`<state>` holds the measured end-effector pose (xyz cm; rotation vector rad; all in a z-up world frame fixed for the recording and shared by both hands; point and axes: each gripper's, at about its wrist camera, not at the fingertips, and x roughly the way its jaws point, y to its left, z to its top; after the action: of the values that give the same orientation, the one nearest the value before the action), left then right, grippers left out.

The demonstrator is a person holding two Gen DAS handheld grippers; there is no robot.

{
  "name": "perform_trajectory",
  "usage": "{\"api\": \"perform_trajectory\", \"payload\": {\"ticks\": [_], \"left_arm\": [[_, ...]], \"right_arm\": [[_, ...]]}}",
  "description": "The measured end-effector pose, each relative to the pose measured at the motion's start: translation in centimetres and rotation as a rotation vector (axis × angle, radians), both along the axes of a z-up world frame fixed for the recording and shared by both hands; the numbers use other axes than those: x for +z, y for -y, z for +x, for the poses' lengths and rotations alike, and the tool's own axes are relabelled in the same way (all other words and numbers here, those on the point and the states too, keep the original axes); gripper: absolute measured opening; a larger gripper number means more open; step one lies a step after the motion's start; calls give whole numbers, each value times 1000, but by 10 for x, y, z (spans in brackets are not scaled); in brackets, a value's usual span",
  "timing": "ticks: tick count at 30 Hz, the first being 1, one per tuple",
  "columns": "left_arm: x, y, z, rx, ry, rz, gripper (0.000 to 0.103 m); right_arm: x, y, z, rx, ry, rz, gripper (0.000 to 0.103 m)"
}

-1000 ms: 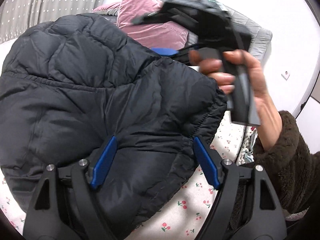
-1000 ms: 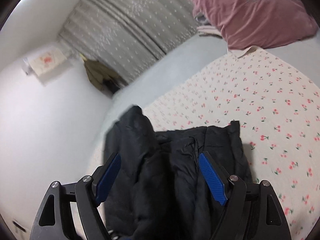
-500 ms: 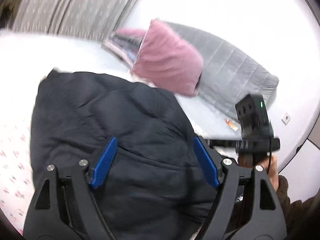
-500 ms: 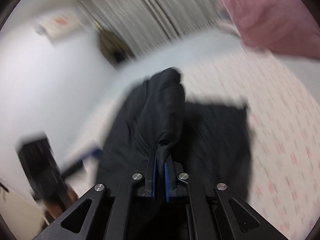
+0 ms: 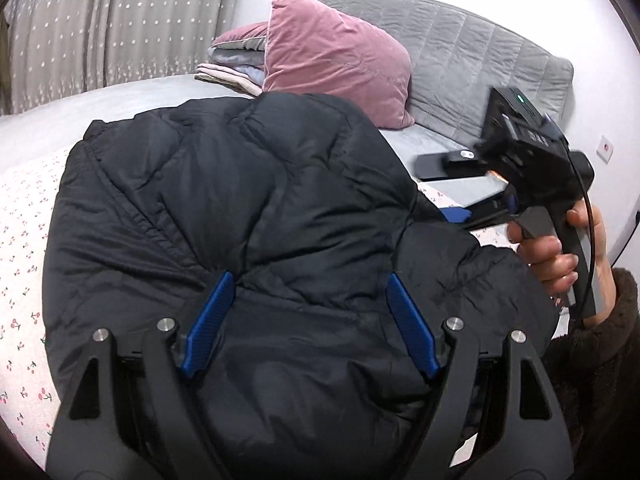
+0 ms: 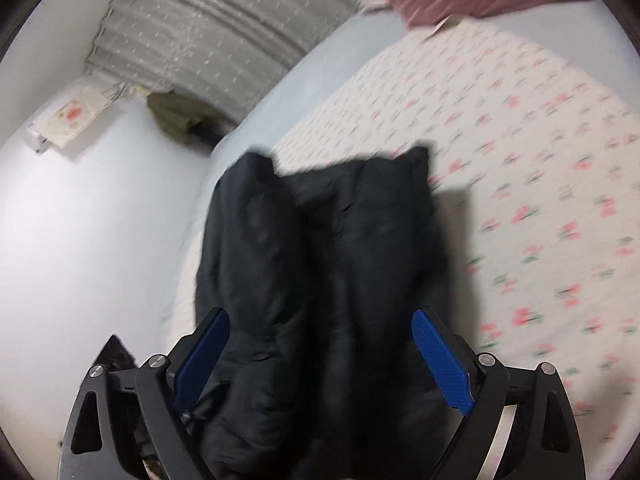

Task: Fold large clothes

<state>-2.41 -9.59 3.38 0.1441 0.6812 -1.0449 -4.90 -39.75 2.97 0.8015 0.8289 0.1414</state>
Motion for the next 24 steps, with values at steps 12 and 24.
{"api": "perform_trajectory", "payload": {"ticks": [12,24], "left_arm": [[25,-31,18,123,-9,-69,87],[2,-71,80,316,-294,-65,89]], "right_arm": [[62,-30,28,-5,289,-340,23],[-17,53,8,-127,-76,-237,86]]}}
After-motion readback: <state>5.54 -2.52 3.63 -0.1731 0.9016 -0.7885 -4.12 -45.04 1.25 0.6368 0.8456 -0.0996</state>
